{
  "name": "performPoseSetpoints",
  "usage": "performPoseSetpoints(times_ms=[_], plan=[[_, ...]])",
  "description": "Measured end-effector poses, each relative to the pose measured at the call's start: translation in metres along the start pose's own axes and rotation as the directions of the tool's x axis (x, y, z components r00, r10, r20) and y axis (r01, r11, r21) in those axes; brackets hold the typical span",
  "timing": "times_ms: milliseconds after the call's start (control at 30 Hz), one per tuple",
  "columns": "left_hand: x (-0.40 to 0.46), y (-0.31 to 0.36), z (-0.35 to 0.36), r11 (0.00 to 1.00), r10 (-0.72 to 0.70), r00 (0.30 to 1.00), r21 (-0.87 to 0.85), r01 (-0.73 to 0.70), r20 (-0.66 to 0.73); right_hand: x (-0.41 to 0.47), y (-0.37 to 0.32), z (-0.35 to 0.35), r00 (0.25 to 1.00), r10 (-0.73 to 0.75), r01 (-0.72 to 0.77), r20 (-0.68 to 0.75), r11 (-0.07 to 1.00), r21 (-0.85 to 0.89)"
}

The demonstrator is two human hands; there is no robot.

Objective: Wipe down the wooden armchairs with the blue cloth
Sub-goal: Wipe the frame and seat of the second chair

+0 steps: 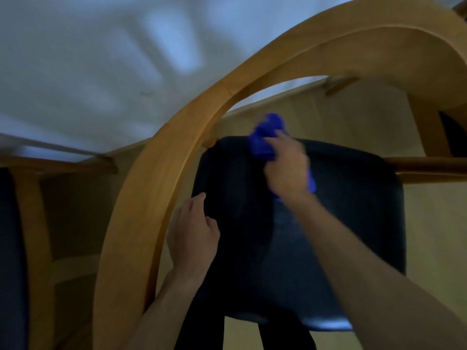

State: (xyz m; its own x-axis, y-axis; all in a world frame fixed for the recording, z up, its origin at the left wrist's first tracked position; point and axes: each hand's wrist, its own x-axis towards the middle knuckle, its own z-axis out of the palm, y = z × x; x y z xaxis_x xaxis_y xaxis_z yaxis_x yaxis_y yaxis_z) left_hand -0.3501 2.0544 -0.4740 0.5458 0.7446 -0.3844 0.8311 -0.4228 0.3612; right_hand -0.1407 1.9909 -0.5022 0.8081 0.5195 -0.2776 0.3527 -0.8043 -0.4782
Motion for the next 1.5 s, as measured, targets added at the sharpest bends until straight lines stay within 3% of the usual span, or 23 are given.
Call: performPoseSetpoints(times_ms=[67, 133, 267, 300, 367, 467, 533, 600, 667, 800, 867, 967, 1067, 1233, 1267, 1400, 1433, 1500], plan=[[-0.009, -0.005, -0.002, 0.999, -0.034, 0.999, -0.009, 0.033, -0.010, -0.018, -0.047, 0.031, 0.964, -0.231, 0.233, 0.129, 0.972, -0.001], [-0.018, -0.006, -0.004, 0.998, -0.063, 0.998, -0.016, 0.062, -0.020, -0.032, -0.052, 0.037, 0.876, -0.402, 0.416, 0.267, 0.909, 0.002], [-0.032, 0.000, -0.005, 0.998, -0.057, 0.998, -0.007, 0.057, -0.003, -0.049, 0.007, 0.001, 0.558, -0.590, 0.688, 0.583, 0.722, 0.071], [-0.034, 0.002, -0.004, 0.998, -0.064, 0.998, -0.013, 0.064, 0.010, -0.052, 0.014, -0.007, 0.534, -0.589, 0.683, 0.607, 0.724, 0.102], [-0.040, 0.003, -0.002, 0.998, -0.052, 0.998, -0.043, 0.053, 0.036, -0.048, 0.017, -0.016, 0.646, -0.584, 0.582, 0.492, 0.793, 0.177], [-0.046, 0.000, 0.002, 0.996, 0.013, 0.998, -0.084, -0.008, 0.060, -0.013, 0.011, -0.018, 0.873, -0.466, 0.436, 0.145, 0.878, 0.198], [-0.049, -0.005, 0.004, 0.996, 0.036, 0.998, -0.083, -0.031, 0.054, 0.004, 0.001, -0.012, 0.917, -0.388, 0.370, 0.095, 0.914, 0.165], [-0.053, -0.010, 0.007, 0.996, 0.028, 0.998, -0.087, -0.022, 0.063, -0.006, -0.006, 0.003, 0.890, -0.417, 0.414, 0.185, 0.908, 0.056], [-0.058, -0.017, 0.010, 0.994, 0.010, 0.997, -0.112, -0.002, 0.078, -0.043, -0.002, 0.014, 0.813, -0.500, 0.524, 0.299, 0.851, -0.003], [-0.078, -0.026, 0.016, 0.990, 0.004, 0.995, -0.141, 0.010, 0.096, -0.130, 0.037, 0.010, 0.601, -0.591, 0.666, 0.539, 0.742, 0.072], [-0.092, -0.028, 0.019, 0.988, -0.005, 0.993, -0.150, 0.022, 0.114, -0.138, 0.044, 0.002, 0.558, -0.588, 0.643, 0.586, 0.752, 0.143], [-0.113, -0.035, 0.021, 0.982, -0.009, 0.988, -0.185, 0.038, 0.155, -0.102, 0.024, -0.003, 0.645, -0.606, 0.584, 0.465, 0.784, 0.211], [-0.129, -0.043, 0.023, 0.976, -0.030, 0.983, -0.206, 0.068, 0.182, -0.056, -0.021, 0.010, 0.688, -0.649, 0.646, 0.325, 0.751, 0.134], [-0.148, -0.047, 0.023, 0.972, -0.082, 0.980, -0.202, 0.118, 0.181, -0.065, -0.071, 0.056, 0.712, -0.558, 0.653, 0.426, 0.750, -0.107], [-0.153, -0.048, 0.023, 0.972, -0.089, 0.980, -0.201, 0.125, 0.179, -0.082, -0.066, 0.063, 0.665, -0.585, 0.695, 0.465, 0.712, -0.099], [-0.182, -0.051, 0.027, 0.962, -0.151, 0.968, -0.197, 0.191, 0.202, -0.160, -0.018, 0.058, 0.305, -0.627, 0.850, 0.716, 0.519, 0.092], [-0.190, -0.052, 0.028, 0.960, -0.169, 0.962, -0.187, 0.210, 0.214, -0.173, -0.002, 0.050, 0.246, -0.609, 0.849, 0.754, 0.511, 0.137], [-0.206, -0.054, 0.029, 0.961, -0.180, 0.951, -0.162, 0.224, 0.252, -0.186, 0.028, 0.028, 0.195, -0.562, 0.829, 0.804, 0.532, 0.171]])
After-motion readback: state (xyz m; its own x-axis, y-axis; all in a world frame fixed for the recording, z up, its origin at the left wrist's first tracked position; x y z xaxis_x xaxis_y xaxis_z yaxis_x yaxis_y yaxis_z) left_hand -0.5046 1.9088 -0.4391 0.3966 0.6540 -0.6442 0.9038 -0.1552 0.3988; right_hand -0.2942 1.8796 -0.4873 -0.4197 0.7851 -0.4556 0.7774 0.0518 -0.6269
